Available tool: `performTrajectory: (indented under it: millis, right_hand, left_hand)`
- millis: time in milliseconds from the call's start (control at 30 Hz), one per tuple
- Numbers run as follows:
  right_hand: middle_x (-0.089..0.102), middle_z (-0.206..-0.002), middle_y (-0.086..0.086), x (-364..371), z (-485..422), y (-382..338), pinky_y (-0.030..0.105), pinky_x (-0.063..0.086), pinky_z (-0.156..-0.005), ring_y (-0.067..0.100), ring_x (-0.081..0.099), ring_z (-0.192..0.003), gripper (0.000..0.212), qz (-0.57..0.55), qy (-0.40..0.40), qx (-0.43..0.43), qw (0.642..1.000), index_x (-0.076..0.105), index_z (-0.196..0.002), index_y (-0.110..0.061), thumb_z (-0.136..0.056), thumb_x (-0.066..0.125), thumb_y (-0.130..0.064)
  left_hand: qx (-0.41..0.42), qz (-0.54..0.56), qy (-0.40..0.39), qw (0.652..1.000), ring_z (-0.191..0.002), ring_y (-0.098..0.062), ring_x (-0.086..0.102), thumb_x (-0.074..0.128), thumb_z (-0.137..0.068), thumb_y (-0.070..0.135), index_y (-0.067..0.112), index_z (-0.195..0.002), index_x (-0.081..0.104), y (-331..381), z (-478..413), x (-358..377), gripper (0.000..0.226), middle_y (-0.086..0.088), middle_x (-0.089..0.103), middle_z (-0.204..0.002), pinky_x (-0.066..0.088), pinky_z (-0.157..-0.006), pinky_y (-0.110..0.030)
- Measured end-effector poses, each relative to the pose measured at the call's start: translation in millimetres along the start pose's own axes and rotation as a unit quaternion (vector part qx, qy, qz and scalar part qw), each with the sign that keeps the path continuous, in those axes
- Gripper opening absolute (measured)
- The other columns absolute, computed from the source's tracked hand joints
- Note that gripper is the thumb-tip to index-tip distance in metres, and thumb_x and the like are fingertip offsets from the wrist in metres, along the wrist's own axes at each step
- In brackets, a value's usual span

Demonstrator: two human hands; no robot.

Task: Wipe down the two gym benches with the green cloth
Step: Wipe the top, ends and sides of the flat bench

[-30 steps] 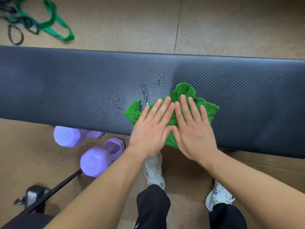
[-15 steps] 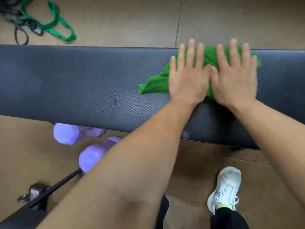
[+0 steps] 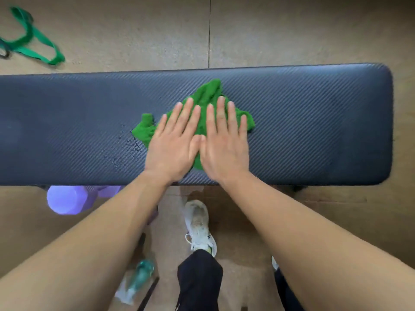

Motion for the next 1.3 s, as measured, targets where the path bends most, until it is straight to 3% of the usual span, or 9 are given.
performTrajectory:
  millis: [167,367,467,567,700,833,967,1200,1300]
  right_hand:
    - [0.007,-0.167,0.006,15.9,21.6,-33.6,0.048,0.001,-0.122,0.026,0.003,-0.154,0.062,-0.017,-0.028,-0.090,0.995,0.017,-0.158,-0.017,-0.101,0.031,-0.039]
    - [0.018,-0.165,0.003,-6.9,31.3,87.7,0.048,0.015,-0.121,0.026,0.014,-0.152,0.058,0.014,-0.011,-0.117,0.993,0.029,-0.155,-0.020,-0.102,0.029,-0.043]
    - [0.015,-0.166,0.004,-24.6,23.4,175.0,0.050,0.018,-0.121,0.028,0.014,-0.152,0.058,0.046,-0.004,-0.045,0.998,0.024,-0.157,-0.024,-0.103,0.028,-0.045]
    - [0.014,-0.166,0.007,-36.6,38.6,253.4,0.051,0.018,-0.120,0.031,0.015,-0.152,0.059,0.034,0.003,0.093,0.995,0.021,-0.157,-0.024,-0.103,0.024,-0.045]
    - [0.013,-0.165,0.013,-32.0,82.7,281.1,0.056,0.021,-0.119,0.033,0.013,-0.152,0.061,0.007,-0.013,0.167,0.986,0.021,-0.156,-0.014,-0.100,0.026,-0.036]
    - [0.010,-0.165,0.016,-17.3,108.1,225.7,0.061,0.019,-0.118,0.033,0.007,-0.152,0.063,-0.030,-0.047,0.111,0.992,0.021,-0.155,-0.005,-0.098,0.030,-0.029]
    - [0.007,-0.165,0.017,-16.1,67.7,156.6,0.057,0.012,-0.119,0.034,0.005,-0.153,0.072,0.000,-0.053,0.085,0.995,0.019,-0.156,-0.004,-0.099,0.022,-0.048]
    - [-0.003,-0.167,0.006,-25.9,-91.7,12.1,0.051,-0.003,-0.122,0.025,-0.005,-0.153,0.070,0.009,-0.043,-0.016,0.999,0.006,-0.158,-0.014,-0.102,0.013,-0.054]
    - [-0.003,-0.167,0.004,-20.3,-97.1,-42.1,0.050,-0.001,-0.122,0.024,-0.005,-0.153,0.066,0.024,-0.045,-0.089,0.995,0.007,-0.159,-0.016,-0.103,0.014,-0.049]
  left_hand:
    - [-0.161,-0.002,-0.026,0.987,-0.152,-0.030,0.009,0.019,-0.098,0.039,0.012,-0.157,0.012,-13.6,43.8,8.9,0.065,-0.011,0.006,-0.165,0.020,-0.119,-0.052]
    - [-0.203,0.034,-0.011,0.979,-0.151,-0.034,0.011,0.025,-0.098,0.041,0.012,-0.156,0.014,101.9,15.5,15.0,0.066,-0.013,0.008,-0.165,0.020,-0.119,-0.054]
    - [-0.180,0.071,0.014,0.981,-0.152,-0.033,0.009,0.026,-0.099,0.045,0.014,-0.157,0.015,177.5,-34.0,10.8,0.066,-0.011,0.008,-0.165,0.015,-0.120,-0.052]
    - [-0.107,0.099,0.012,0.989,-0.152,-0.029,0.005,0.026,-0.098,0.046,0.017,-0.157,0.014,253.8,-74.4,8.6,0.066,-0.008,0.006,-0.166,0.009,-0.122,-0.049]
    - [0.018,0.098,-0.016,0.995,-0.153,-0.025,0.003,0.030,-0.099,0.044,0.019,-0.157,0.015,301.6,-58.5,17.2,0.065,-0.004,0.006,-0.166,0.007,-0.122,-0.047]
    - [0.101,0.063,-0.023,0.993,-0.153,-0.021,0.009,0.035,-0.099,0.043,0.018,-0.156,0.021,254.5,-12.6,24.6,0.064,-0.001,0.011,-0.165,0.011,-0.122,-0.047]
    - [0.085,0.029,-0.020,0.996,-0.152,-0.019,0.010,0.033,-0.100,0.041,0.021,-0.157,0.019,163.0,-6.3,15.0,0.061,0.003,0.010,-0.165,0.014,-0.122,-0.047]
    - [-0.080,-0.001,0.012,0.997,-0.153,-0.020,0.006,0.020,-0.102,0.037,0.019,-0.157,0.007,-7.9,-68.7,-20.5,0.060,0.000,0.004,-0.166,0.007,-0.121,-0.050]
    - [-0.157,0.013,0.023,0.987,-0.153,-0.020,0.002,0.018,-0.103,0.031,0.015,-0.157,0.000,-45.7,-41.5,-18.9,0.059,-0.001,0.000,-0.166,0.006,-0.122,-0.049]
Point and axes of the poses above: each hand's wrist, its own z-axis away from the middle knuckle, its own x-axis out of the palm, y = z × x, the point moved 6 cm from there along -z, towards the middle knuckle
